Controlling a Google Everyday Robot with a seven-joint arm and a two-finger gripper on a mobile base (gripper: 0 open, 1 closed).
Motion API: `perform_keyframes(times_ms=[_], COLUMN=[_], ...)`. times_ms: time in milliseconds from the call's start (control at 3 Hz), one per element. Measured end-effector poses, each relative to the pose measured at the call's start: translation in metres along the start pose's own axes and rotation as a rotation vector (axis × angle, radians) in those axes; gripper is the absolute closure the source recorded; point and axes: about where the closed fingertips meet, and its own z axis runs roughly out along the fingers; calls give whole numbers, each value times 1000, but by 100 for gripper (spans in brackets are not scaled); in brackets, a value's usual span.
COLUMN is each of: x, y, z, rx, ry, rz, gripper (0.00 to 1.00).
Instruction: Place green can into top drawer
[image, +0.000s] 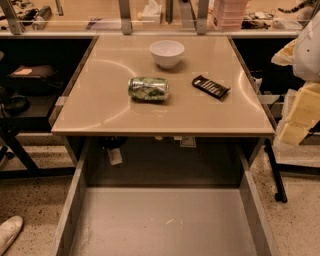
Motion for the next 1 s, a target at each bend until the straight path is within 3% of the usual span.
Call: perform_keyframes(times_ms=[333,667,1000], x=[-2,-50,-50], y=[-2,-38,-38], z=[0,42,42], rx=[8,-5,-5], ry=[-6,-60,-60], rz=[-3,-82,-82], gripper=[0,0,0])
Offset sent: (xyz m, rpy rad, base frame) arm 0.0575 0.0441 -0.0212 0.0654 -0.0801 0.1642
